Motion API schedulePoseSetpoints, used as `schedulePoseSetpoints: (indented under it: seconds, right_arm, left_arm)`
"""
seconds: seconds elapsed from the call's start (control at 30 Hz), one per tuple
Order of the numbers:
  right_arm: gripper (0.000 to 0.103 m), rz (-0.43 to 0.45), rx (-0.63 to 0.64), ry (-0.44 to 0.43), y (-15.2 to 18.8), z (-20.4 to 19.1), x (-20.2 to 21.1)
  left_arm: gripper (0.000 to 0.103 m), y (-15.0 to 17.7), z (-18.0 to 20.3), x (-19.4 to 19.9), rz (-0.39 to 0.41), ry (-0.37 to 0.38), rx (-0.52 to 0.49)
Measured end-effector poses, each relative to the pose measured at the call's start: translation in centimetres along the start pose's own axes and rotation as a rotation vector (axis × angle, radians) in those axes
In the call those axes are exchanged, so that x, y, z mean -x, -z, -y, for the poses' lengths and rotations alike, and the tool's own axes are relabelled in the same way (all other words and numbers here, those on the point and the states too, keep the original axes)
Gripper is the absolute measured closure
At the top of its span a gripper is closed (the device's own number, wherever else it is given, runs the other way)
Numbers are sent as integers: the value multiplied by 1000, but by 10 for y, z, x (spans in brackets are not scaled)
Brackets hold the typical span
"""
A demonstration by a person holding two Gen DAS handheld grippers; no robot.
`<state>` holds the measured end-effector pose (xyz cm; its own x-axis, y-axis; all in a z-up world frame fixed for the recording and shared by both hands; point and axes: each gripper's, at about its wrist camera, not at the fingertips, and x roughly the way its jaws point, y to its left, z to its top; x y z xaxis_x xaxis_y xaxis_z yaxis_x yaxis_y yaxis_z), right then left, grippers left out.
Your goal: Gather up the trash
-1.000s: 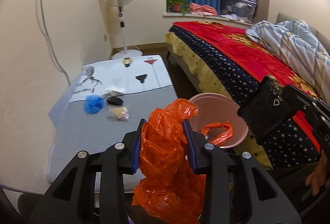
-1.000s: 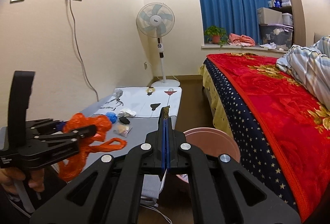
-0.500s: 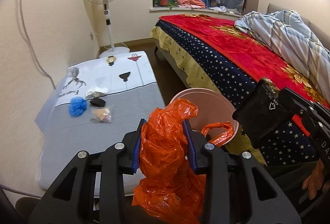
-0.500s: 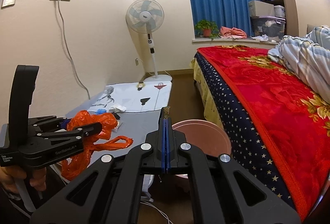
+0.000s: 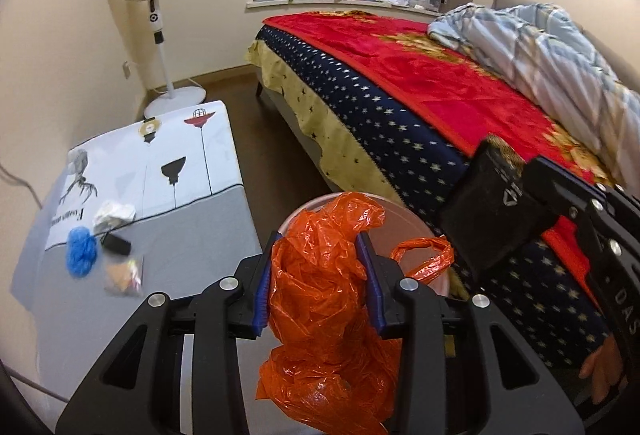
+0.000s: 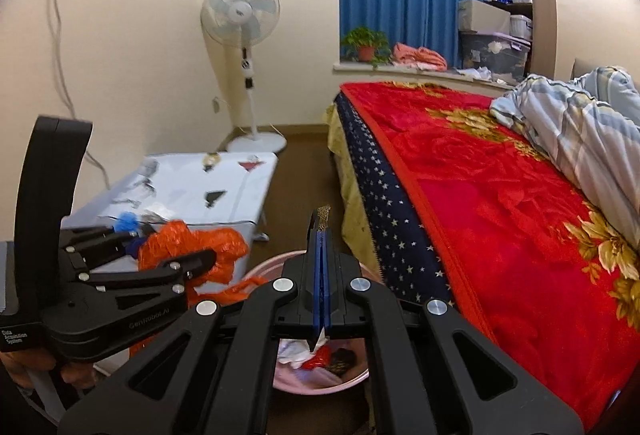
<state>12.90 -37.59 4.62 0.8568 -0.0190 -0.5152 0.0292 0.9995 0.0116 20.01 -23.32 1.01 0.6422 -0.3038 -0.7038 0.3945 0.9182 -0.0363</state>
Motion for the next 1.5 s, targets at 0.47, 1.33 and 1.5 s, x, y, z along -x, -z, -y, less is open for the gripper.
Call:
schedulePoseSetpoints:
  seconds: [0.47,1.33,1.5]
  right_arm:
    - [43,-233,-20,60,21,22,-108]
    - [5,88,12,24,80,-113,109]
    - [5,57,41,-22,109,-135,115]
  left_arm:
    - [8,-8,-17,-89,-24,-107,68]
    - [8,116,-109,157,189,-308,87]
    - [8,143,-103,168,154,-315,58]
